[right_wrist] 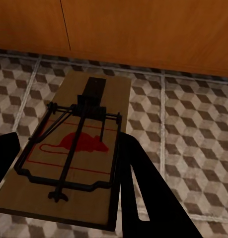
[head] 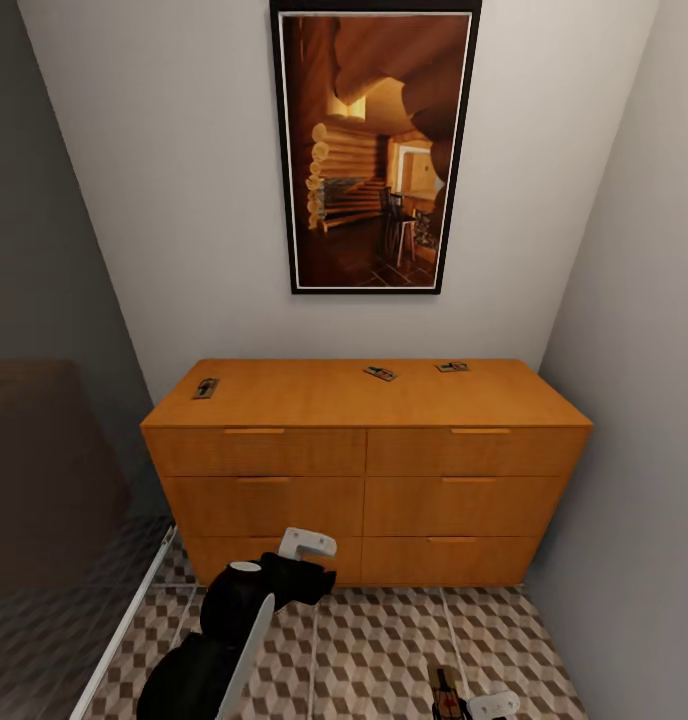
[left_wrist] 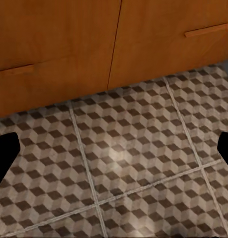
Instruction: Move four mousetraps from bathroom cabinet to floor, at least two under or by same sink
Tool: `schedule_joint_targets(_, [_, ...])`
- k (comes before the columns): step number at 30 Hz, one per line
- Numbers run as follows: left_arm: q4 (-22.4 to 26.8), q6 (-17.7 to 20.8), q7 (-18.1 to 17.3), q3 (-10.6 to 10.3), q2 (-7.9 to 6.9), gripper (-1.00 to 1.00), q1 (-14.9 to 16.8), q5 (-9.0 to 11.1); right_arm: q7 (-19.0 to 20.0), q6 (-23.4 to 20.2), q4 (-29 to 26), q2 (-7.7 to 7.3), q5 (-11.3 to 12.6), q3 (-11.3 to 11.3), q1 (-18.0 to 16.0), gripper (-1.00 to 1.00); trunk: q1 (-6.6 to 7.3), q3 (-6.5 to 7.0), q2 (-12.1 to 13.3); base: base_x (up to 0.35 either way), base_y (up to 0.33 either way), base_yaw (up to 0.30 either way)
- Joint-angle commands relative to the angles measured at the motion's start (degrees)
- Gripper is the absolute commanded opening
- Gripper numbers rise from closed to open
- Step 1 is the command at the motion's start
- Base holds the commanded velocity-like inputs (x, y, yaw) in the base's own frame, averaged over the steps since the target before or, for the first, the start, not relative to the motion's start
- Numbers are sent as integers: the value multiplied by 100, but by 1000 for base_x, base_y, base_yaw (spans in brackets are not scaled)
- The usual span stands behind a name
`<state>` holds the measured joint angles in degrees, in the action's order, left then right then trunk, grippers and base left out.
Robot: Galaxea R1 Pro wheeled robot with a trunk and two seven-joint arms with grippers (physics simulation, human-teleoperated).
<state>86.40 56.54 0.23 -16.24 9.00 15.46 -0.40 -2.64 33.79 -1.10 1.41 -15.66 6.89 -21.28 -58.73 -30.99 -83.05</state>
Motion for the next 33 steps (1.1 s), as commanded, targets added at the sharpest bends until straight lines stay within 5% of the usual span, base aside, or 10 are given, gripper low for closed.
schedule_joint_targets(1, [13, 43, 3, -4, 2, 100, 63, -2, -26, 15, 5, 3, -60, 41, -5, -100, 0, -6, -3, 0, 0, 0])
schedule_joint_targets(9, [-57, 138, 4, -78, 61, 100, 1149, 92, -26, 14, 5, 20, -60, 41, -4, -100, 0, -6, -3, 0, 0, 0])
schedule_joint_targets(13, [-517, 158, 4, -100, 72, 100, 1830, 261, -26, 14, 3, 18, -60, 41, -4, -100, 0, -6, -3, 0, 0, 0])
schedule_joint_targets(16, [-1115, 162, 4, -106, 75, 100, 2526, 593, -26, 14, 3, 23, -63, 41, -2, -100, 0, -6, -3, 0, 0, 0])
schedule_joint_targets(21, [-1788, 164, 2, -113, 76, 100, 3391, 773, -26, 14, -5, 19, -67, 44, -2, -100, 0, -6, -3, 0, 0, 0])
schedule_joint_targets(33, [-2752, 162, -4, -116, 81, 100, 4636, 1094, -27, 21, -18, 17, -69, 49, -3, -100, 0, -6, -3, 0, 0, 0])
